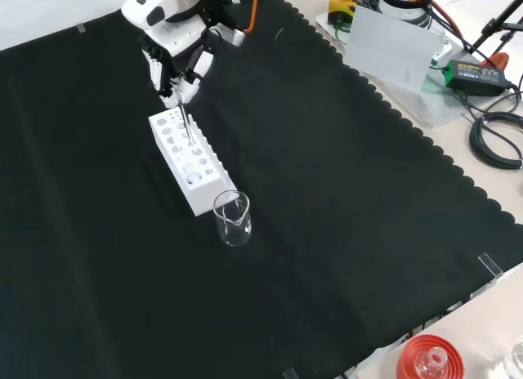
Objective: Take the glass rod from the white test tube rack.
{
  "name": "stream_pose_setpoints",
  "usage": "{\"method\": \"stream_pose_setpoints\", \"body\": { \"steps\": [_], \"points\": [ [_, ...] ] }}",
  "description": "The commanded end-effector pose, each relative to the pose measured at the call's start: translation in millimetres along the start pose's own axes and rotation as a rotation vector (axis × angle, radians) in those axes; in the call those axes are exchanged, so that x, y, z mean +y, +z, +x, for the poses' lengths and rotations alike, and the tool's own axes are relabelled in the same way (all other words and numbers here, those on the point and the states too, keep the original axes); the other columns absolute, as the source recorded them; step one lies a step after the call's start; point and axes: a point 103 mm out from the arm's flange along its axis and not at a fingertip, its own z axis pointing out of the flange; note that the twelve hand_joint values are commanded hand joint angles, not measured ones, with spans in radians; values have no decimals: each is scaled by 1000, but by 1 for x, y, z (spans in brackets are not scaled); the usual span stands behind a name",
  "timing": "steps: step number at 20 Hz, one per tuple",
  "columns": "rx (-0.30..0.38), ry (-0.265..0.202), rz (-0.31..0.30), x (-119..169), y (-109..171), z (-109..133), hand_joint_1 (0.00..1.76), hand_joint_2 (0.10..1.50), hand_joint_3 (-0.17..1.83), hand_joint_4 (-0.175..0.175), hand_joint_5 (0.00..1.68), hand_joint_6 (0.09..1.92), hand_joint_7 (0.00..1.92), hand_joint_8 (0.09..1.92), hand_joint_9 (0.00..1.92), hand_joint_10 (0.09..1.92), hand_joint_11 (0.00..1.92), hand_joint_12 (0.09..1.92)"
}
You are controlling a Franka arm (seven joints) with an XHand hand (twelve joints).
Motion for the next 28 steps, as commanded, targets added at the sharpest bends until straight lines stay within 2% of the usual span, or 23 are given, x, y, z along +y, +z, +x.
{"method": "stream_pose_setpoints", "body": {
  "steps": [1,9,28],
  "points": [
    [-2,17,-4,-6,-15,-6,1316,1087,-175,-175,1138,579,1353,620,1708,332,1596,537],
    [9,30,-43,-28,-41,-7,1320,1078,-175,-175,1167,531,1375,578,1724,318,1601,530],
    [13,27,-120,-82,-96,27,1321,1073,-175,-175,1184,502,1387,558,1734,308,1603,530]
  ]
}}
